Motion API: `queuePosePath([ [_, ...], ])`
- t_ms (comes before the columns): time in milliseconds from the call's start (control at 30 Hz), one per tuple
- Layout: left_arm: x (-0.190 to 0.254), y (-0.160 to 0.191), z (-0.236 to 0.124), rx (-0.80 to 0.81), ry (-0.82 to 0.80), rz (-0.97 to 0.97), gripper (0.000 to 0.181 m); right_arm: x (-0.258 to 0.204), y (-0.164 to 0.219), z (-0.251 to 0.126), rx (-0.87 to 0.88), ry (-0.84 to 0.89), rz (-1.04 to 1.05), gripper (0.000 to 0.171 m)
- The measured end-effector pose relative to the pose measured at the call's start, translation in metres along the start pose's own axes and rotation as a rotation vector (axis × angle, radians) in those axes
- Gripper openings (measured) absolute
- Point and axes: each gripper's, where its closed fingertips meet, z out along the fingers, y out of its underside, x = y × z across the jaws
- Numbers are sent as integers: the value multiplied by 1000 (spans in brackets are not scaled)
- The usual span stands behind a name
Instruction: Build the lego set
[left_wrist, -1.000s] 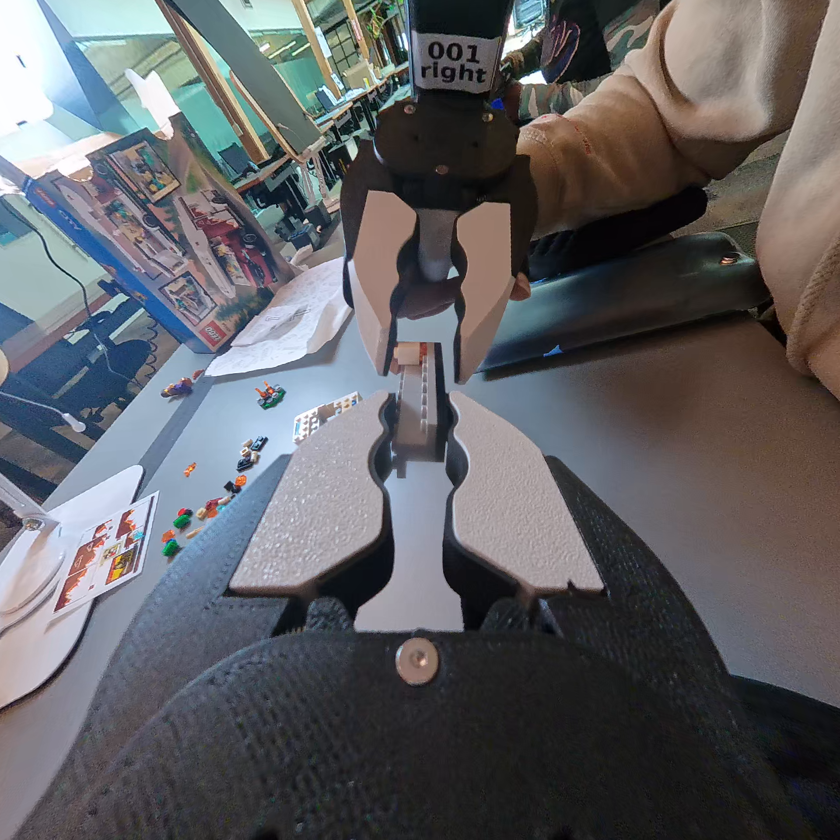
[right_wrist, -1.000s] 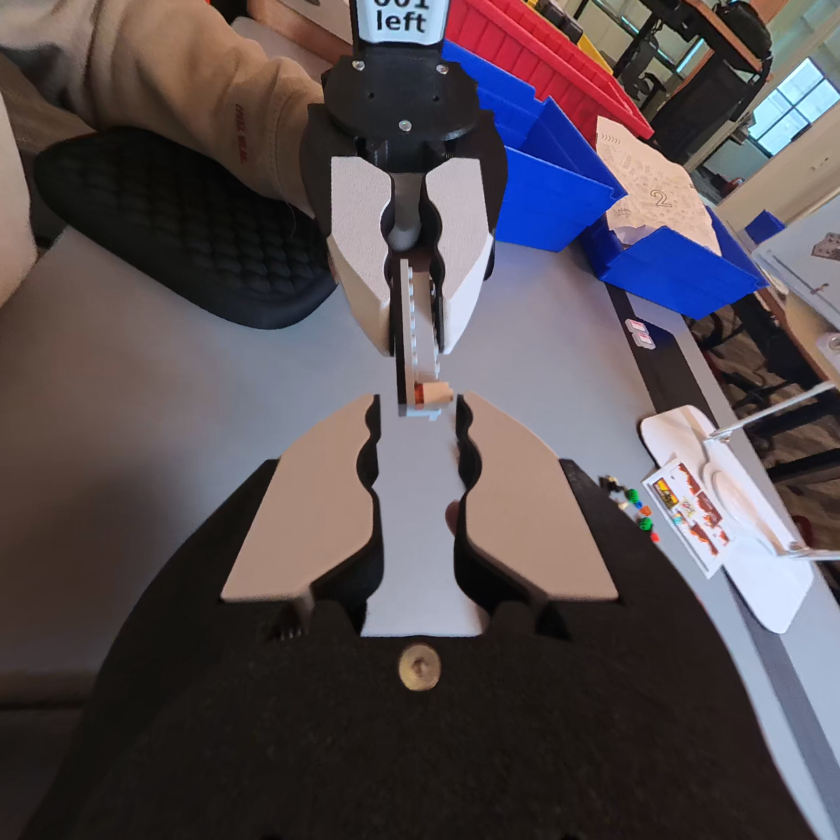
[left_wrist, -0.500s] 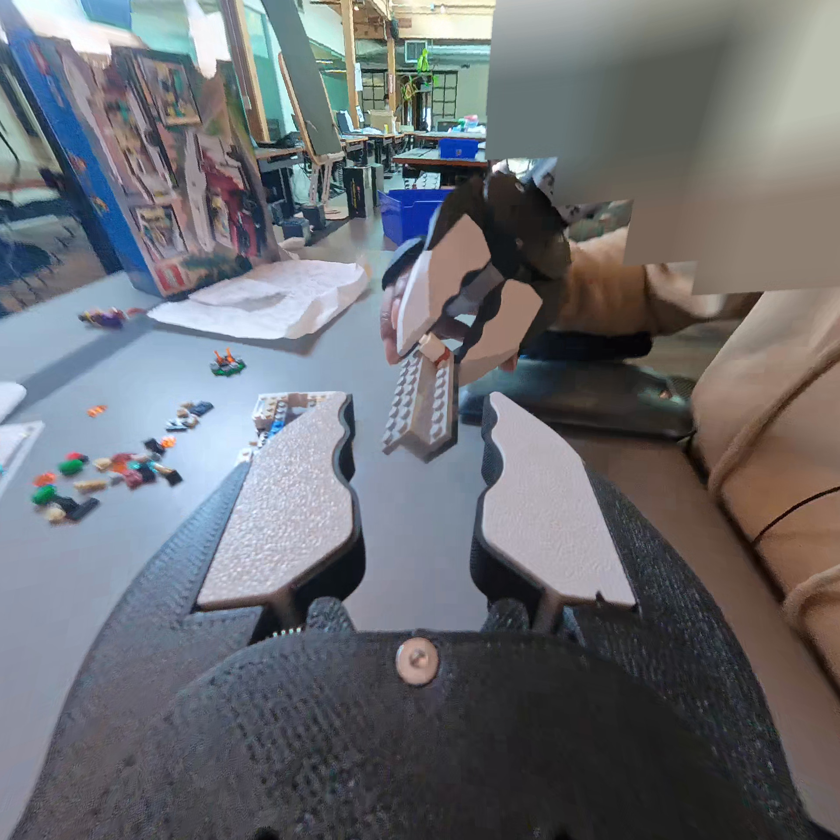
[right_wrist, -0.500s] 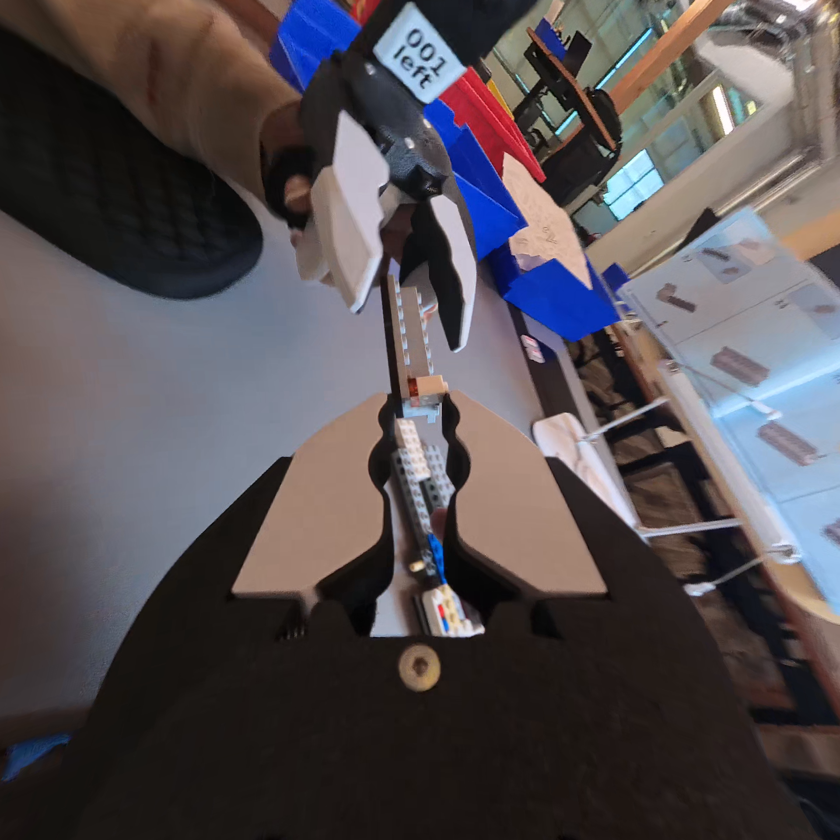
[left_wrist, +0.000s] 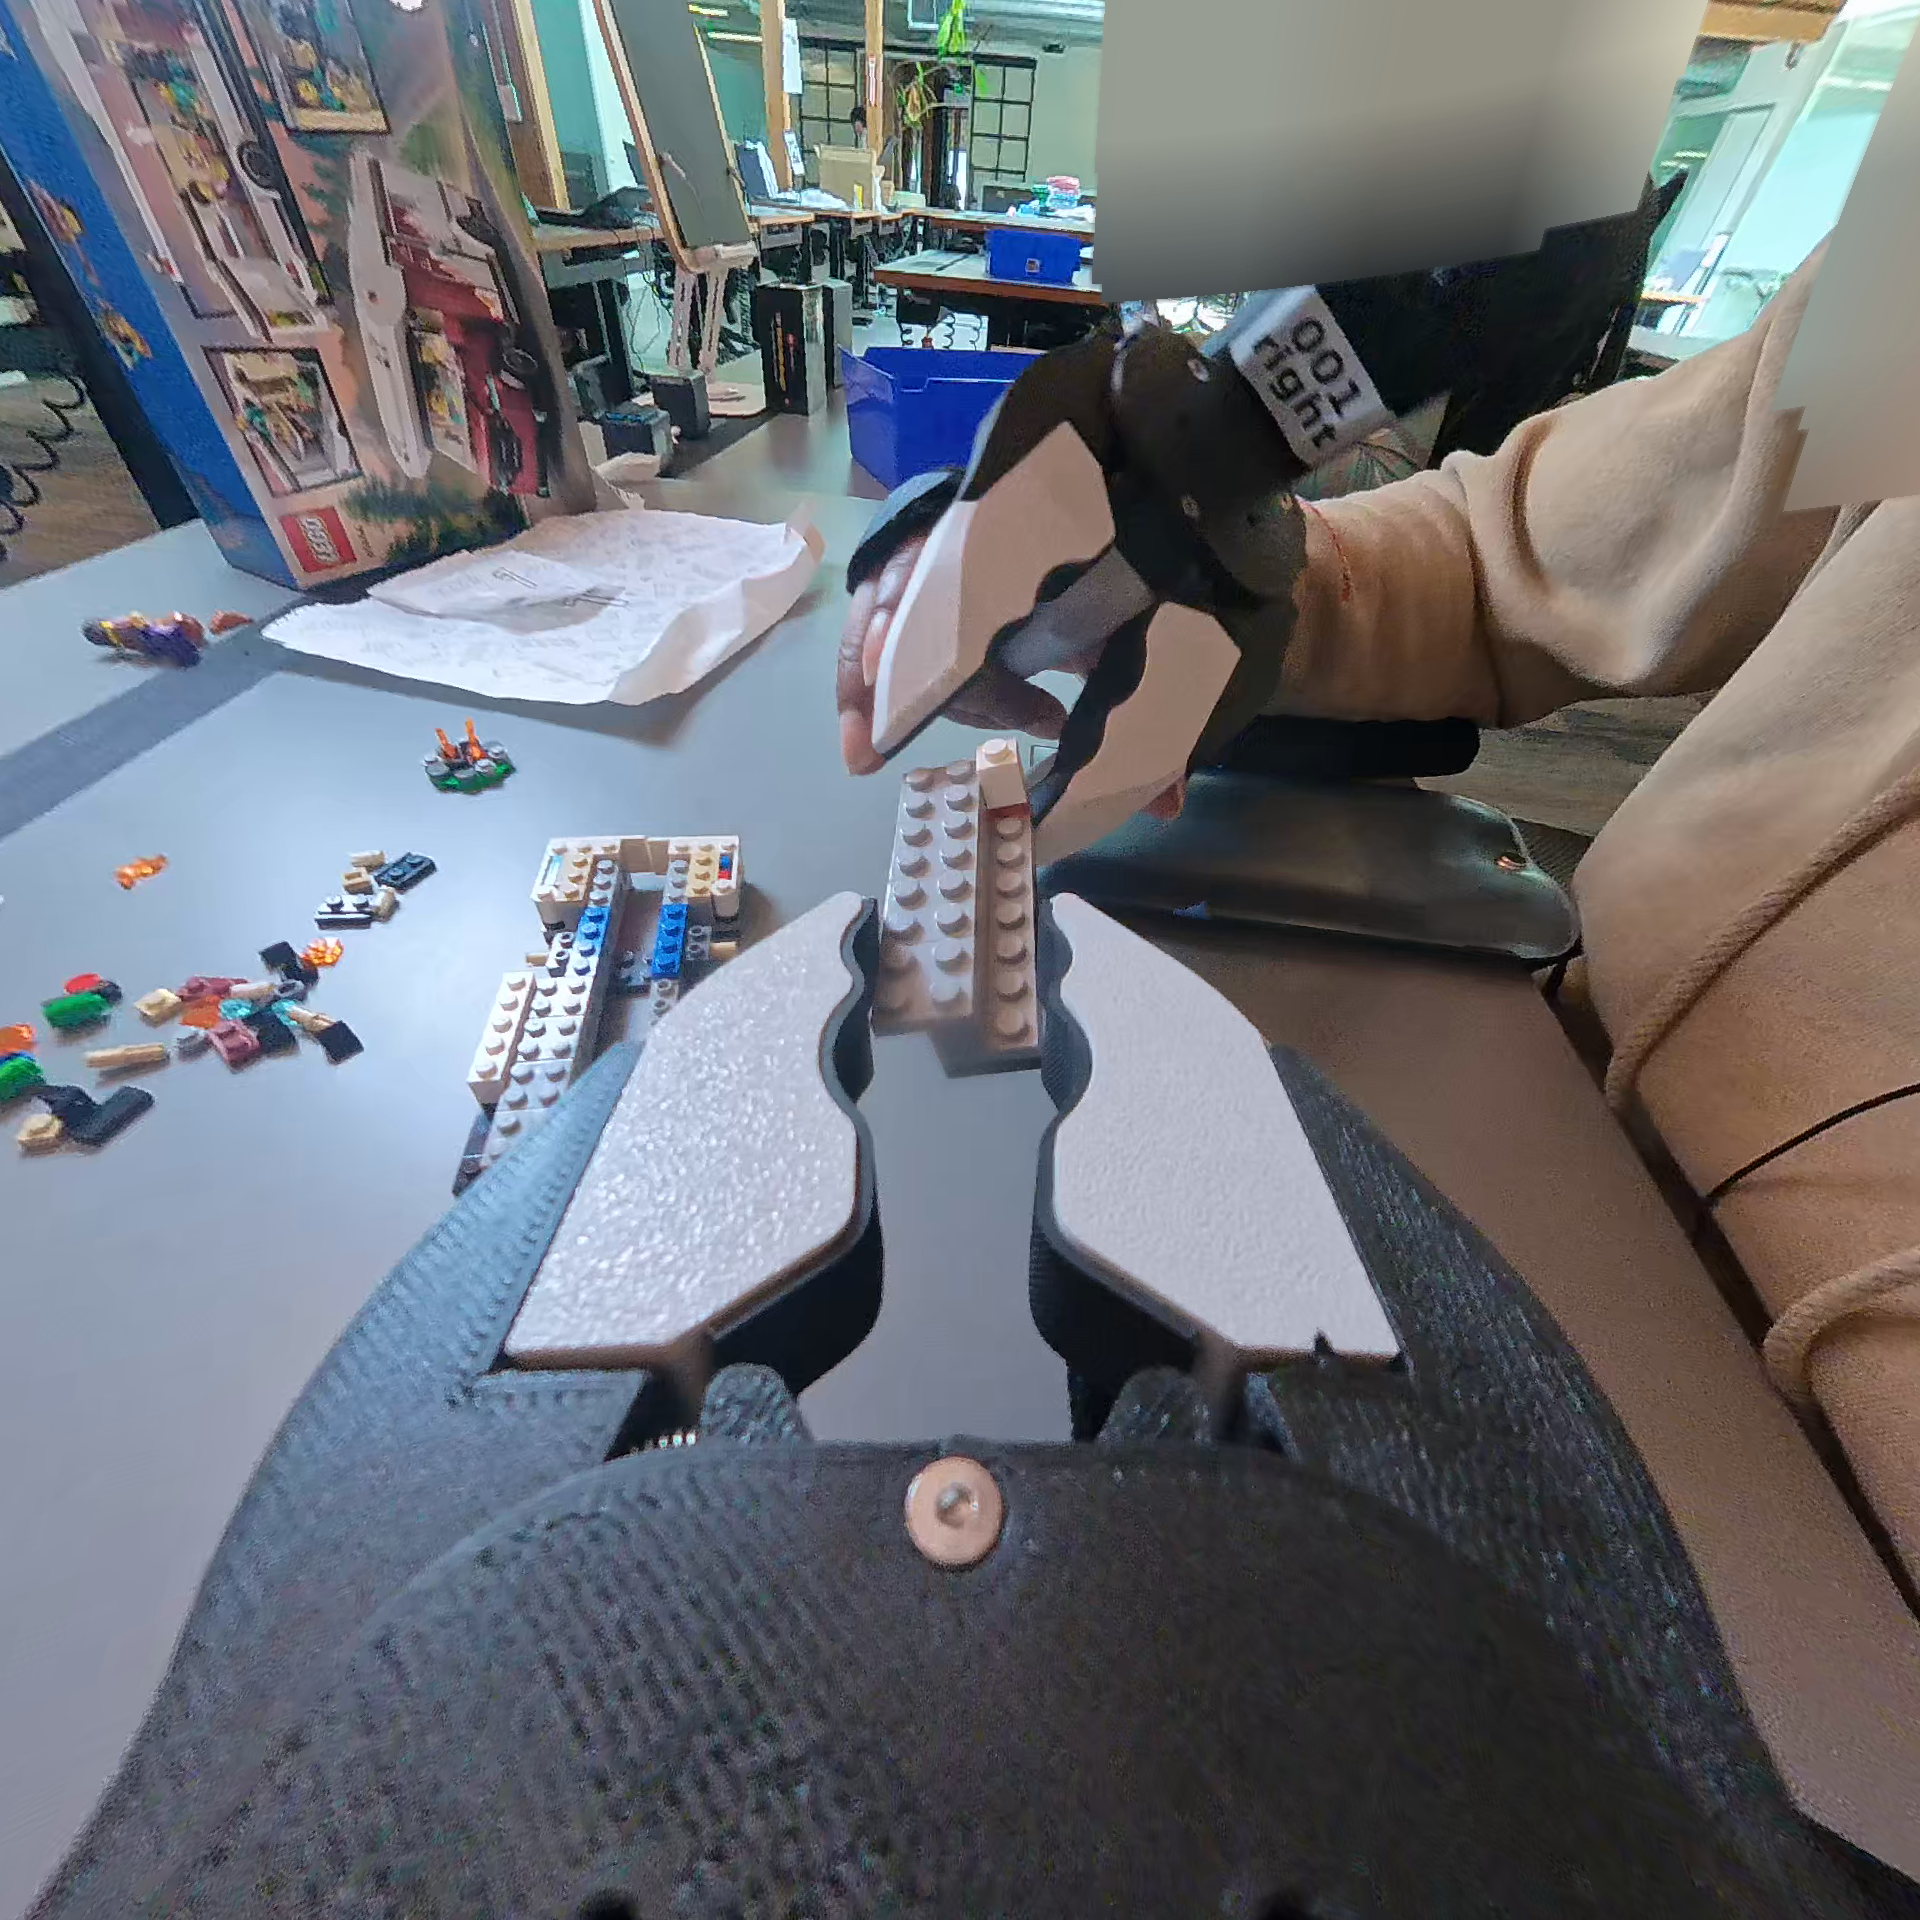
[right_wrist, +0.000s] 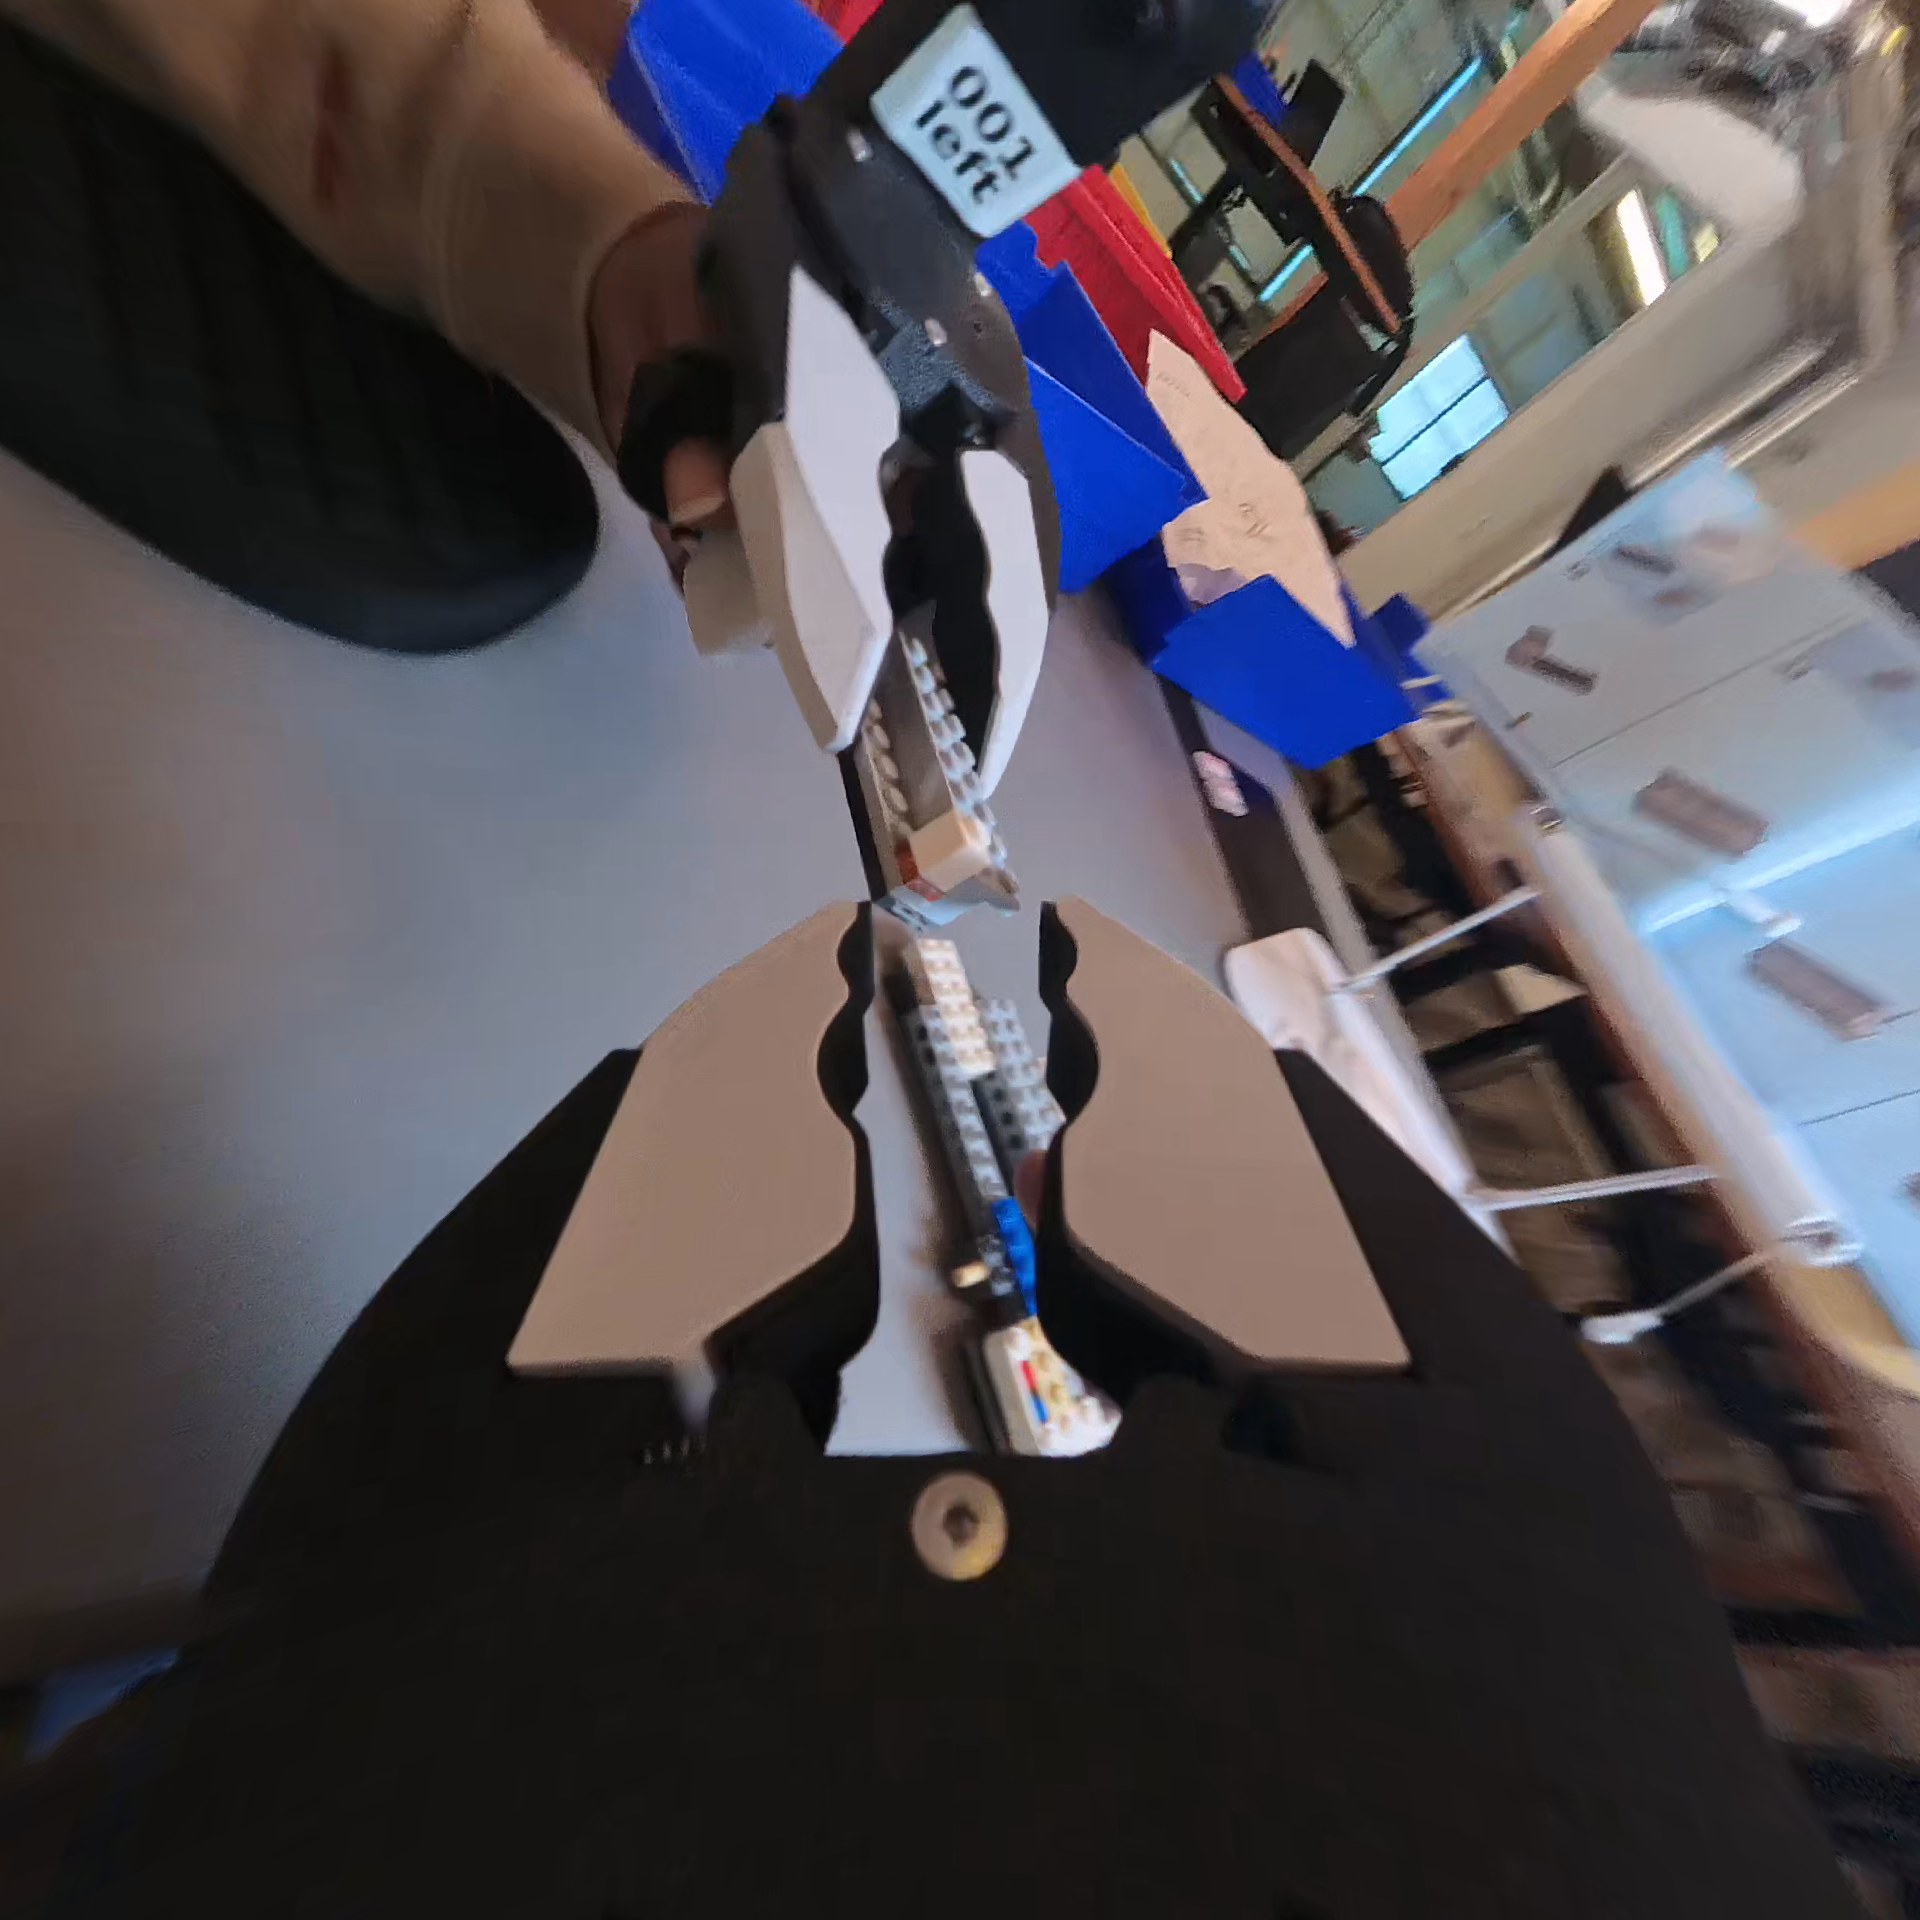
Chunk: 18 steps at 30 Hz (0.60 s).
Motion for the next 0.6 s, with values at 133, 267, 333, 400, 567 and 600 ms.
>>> queuePosePath([
  [133, 1, 3, 1, -8, -21, 90, 29, -5, 1, -2, 36, -177, 337, 39],
  [267, 5, 9, 5, -42, -23, 154, 29, -16, 0, 1, 35, -266, 450, 35],
  [333, 7, 9, 6, -42, -20, 166, 29, -19, 2, 3, 7, -270, 449, 29],
  [400, 7, 12, 7, -52, -15, 162, 29, -20, 4, 3, -6, -282, 456, 29],
  [567, 1, 34, 14, -165, -43, 177, 28, -29, 26, 8, -120, -315, 444, 29],
  [600, -1, 40, 15, -198, -52, 184, 28, -31, 31, 9, -150, -324, 442, 29],
])
